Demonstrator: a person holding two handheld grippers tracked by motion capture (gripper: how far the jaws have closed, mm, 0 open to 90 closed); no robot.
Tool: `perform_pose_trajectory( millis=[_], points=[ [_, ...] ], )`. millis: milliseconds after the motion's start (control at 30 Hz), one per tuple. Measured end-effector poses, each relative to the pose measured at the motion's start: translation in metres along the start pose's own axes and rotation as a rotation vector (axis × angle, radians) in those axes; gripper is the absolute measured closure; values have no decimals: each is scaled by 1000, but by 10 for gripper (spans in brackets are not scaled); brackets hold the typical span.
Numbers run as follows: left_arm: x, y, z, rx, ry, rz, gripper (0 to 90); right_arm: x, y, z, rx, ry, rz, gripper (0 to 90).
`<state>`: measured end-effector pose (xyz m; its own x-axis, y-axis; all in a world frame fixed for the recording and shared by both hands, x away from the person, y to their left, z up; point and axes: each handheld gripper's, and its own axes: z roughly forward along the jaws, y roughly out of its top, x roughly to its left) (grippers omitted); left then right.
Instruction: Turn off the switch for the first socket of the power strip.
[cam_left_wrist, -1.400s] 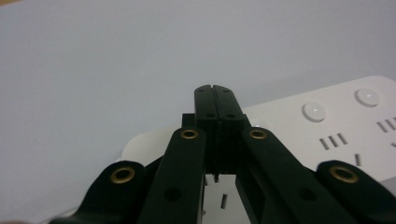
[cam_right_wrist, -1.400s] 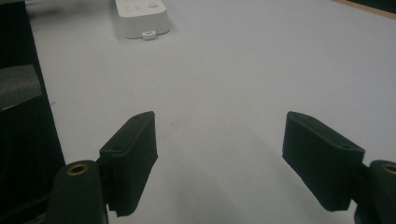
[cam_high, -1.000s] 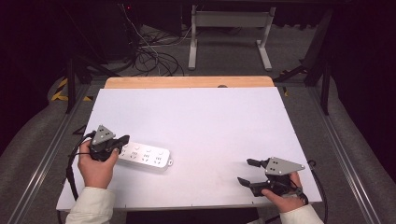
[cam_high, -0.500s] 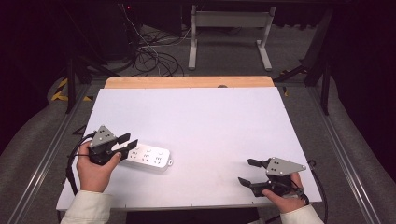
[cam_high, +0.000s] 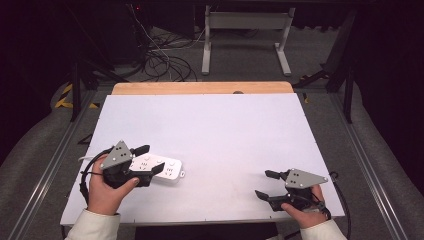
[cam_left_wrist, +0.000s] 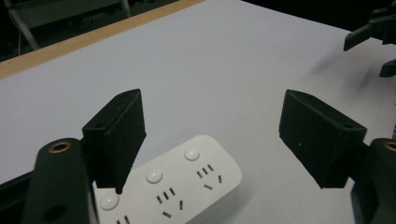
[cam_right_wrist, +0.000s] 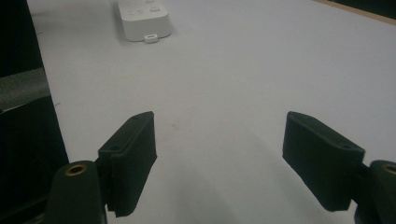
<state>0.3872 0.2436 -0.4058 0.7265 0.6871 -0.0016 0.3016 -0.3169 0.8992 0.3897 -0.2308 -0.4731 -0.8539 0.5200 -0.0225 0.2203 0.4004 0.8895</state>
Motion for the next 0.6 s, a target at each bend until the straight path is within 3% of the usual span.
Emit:
perform_pose_trajectory(
  millis=[300,600],
  points=[
    [-12,-13,2,-39,-68,58,188,0,0,-1,1,3,-4,255],
    [-15,-38,4,-92,-118,10,189,0,0,-1,1,9,-8,251]
  ],
)
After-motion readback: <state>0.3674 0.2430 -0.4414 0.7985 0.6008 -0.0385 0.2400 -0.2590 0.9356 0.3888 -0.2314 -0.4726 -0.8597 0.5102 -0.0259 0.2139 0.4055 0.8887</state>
